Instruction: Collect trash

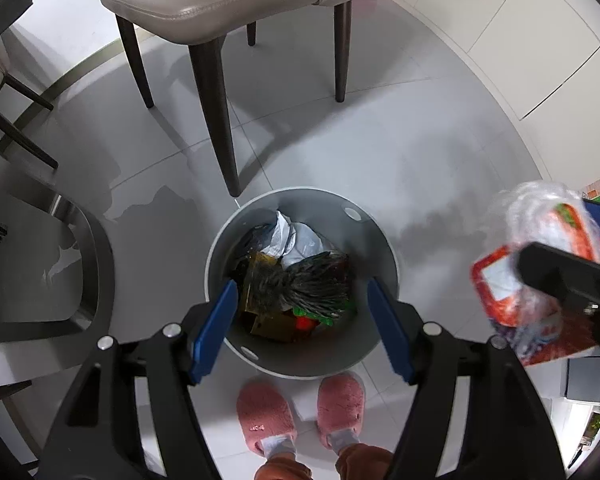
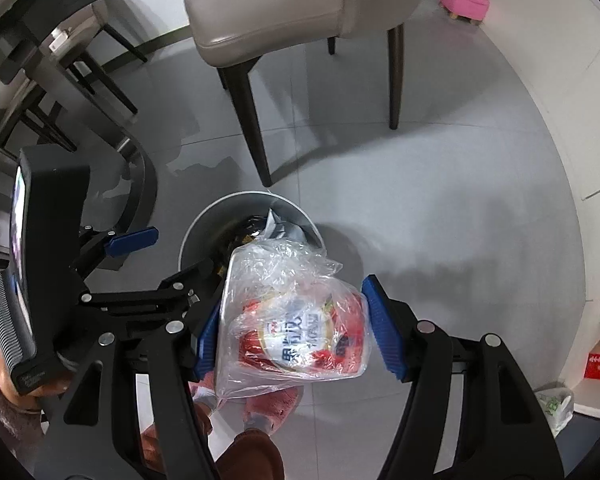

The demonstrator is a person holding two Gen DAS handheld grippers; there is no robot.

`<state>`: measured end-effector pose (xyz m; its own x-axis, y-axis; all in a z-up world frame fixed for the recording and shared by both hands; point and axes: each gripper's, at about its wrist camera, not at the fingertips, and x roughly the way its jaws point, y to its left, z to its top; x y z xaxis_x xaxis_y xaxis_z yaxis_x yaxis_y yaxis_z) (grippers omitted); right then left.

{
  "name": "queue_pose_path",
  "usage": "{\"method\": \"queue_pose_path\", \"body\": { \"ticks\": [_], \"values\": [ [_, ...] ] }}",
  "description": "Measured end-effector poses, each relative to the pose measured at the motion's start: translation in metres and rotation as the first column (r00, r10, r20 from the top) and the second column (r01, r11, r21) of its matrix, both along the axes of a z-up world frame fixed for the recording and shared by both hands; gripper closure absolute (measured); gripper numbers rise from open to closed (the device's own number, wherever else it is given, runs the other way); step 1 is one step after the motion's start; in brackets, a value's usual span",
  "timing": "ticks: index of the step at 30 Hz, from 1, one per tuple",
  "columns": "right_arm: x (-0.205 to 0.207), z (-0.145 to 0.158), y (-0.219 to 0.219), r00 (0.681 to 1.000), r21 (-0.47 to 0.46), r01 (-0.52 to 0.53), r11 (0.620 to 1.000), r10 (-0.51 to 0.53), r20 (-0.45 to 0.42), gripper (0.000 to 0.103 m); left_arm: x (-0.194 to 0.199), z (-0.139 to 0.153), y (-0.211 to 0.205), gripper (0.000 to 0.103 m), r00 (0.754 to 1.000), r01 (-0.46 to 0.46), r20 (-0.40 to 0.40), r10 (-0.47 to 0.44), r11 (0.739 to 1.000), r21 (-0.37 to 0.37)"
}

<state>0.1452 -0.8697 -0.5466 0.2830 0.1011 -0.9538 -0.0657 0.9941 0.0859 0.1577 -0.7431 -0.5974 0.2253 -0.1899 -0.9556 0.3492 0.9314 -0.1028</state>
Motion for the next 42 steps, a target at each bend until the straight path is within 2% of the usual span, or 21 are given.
{"method": "queue_pose_path", "body": {
  "ticks": [11, 13, 14, 20, 26, 31, 34, 37, 42],
  "values": [
    [0.017, -0.006, 0.037, 0.997, 0.046, -0.074, 0.996, 0.074, 0.016, 0.040, -0.008, -0.008, 0.026, 0.035, 1.000, -0.011, -0.011, 0.011, 1.000, 0.029],
    [0.019, -0.005, 0.042, 0.997, 0.045, -0.080, 0.996, 0.080, 0.018, 0.032, -0.008, -0.008, 0.031, 0.035, 1.000, -0.017, -0.014, 0.018, 0.999, 0.030],
    [0.020, -0.005, 0.044, 0.997, 0.046, -0.081, 0.996, 0.080, 0.022, 0.032, -0.009, -0.008, 0.033, 0.035, 1.000, -0.021, -0.016, 0.021, 0.999, 0.029],
    [0.025, -0.002, 0.051, 0.995, 0.035, -0.096, 0.995, 0.096, 0.020, 0.031, -0.007, 0.001, 0.038, 0.035, 0.999, -0.033, -0.006, 0.034, 0.999, 0.025],
    [0.023, 0.022, 0.056, 0.995, 0.028, -0.093, 0.995, 0.092, 0.037, 0.031, -0.009, 0.022, 0.041, 0.035, 0.999, -0.036, 0.004, 0.036, 0.999, 0.027],
    [0.017, 0.059, 0.053, 0.995, 0.021, -0.084, 0.996, 0.082, 0.052, 0.031, -0.013, 0.059, 0.046, 0.035, 0.998, -0.067, 0.008, 0.067, 0.998, 0.019],
    [0.011, 0.085, 0.051, 0.995, 0.019, -0.082, 0.996, 0.081, 0.060, 0.031, -0.016, 0.094, 0.048, 0.035, 0.995, -0.095, 0.019, 0.095, 0.995, 0.012],
    [0.004, 0.120, 0.050, 0.994, 0.019, -0.089, 0.996, 0.088, 0.071, 0.031, -0.020, 0.131, 0.049, 0.035, 0.993, -0.114, 0.037, 0.114, 0.993, -0.001],
    [-0.010, 0.195, 0.052, 0.983, 0.014, -0.127, 0.992, 0.124, 0.135, 0.031, -0.028, 0.197, 0.046, 0.035, 0.988, -0.127, 0.089, 0.126, 0.992, 0.008]
  ]
}}
